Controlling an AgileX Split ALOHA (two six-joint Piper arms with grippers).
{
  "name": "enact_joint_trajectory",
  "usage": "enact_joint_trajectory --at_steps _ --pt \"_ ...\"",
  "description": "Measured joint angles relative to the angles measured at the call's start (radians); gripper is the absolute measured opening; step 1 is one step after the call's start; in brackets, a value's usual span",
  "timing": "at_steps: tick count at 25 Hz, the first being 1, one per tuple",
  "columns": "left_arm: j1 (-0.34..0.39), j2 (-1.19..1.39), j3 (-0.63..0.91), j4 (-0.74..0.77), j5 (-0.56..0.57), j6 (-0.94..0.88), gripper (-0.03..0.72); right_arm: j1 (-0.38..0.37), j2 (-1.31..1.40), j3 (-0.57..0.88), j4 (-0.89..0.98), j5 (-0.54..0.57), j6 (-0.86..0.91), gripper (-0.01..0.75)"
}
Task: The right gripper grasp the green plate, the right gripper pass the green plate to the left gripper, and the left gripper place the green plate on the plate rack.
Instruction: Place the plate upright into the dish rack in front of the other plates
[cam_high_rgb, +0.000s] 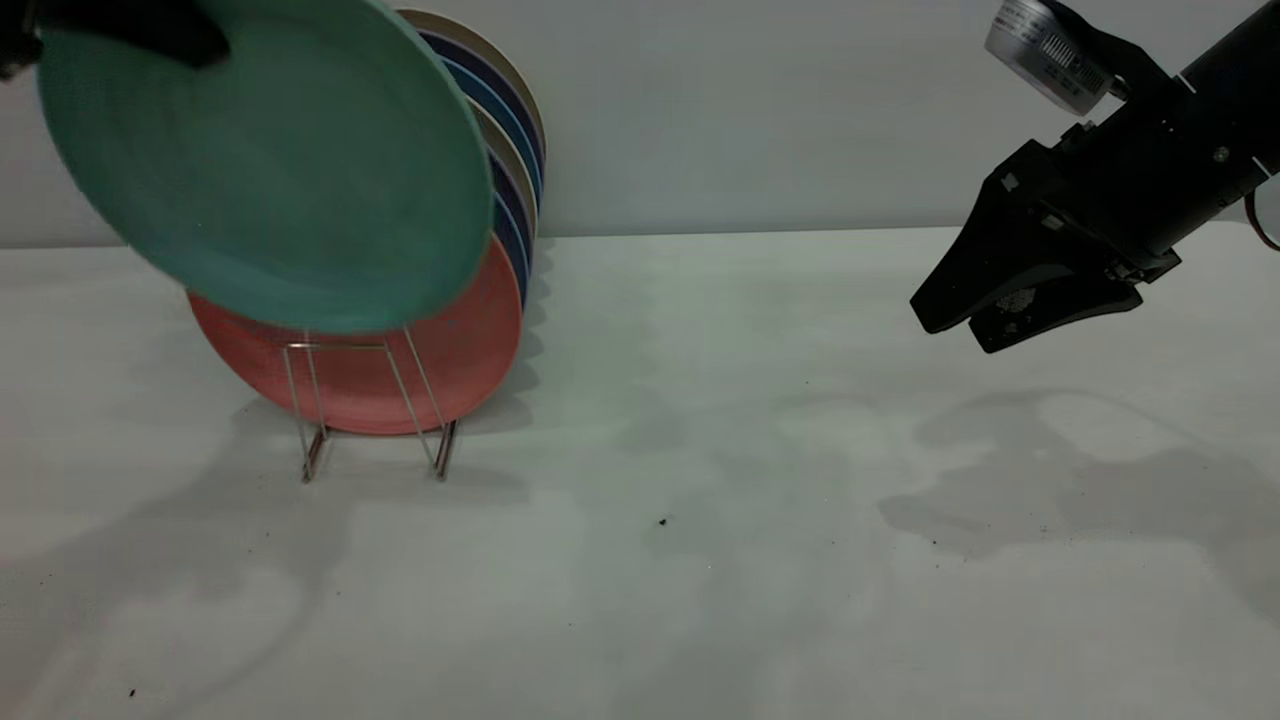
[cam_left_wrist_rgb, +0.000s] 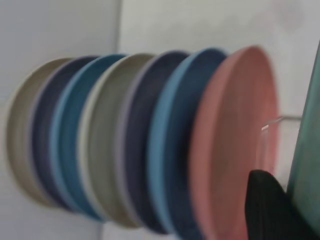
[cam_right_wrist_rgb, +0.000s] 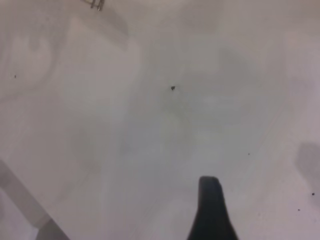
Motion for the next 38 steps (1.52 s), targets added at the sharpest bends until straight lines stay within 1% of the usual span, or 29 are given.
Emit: enact_joint_trajectory --at_steps 15,22,38 --pt "0.000 0.099 -0.008 0.013 -0.161 0.016 0.111 0.000 0.000 0.000 -0.039 -0.007 0.001 0.573" --pt "0.000 0.158 -0.008 -0.055 -0.157 0.016 0.111 0.000 0.000 0.000 -0.045 -0.007 0.003 0.573" --pt "0.000 0.277 -0.009 -0.063 -0.185 0.016 0.111 0.000 0.000 0.000 -0.047 -0.007 0.003 0.573"
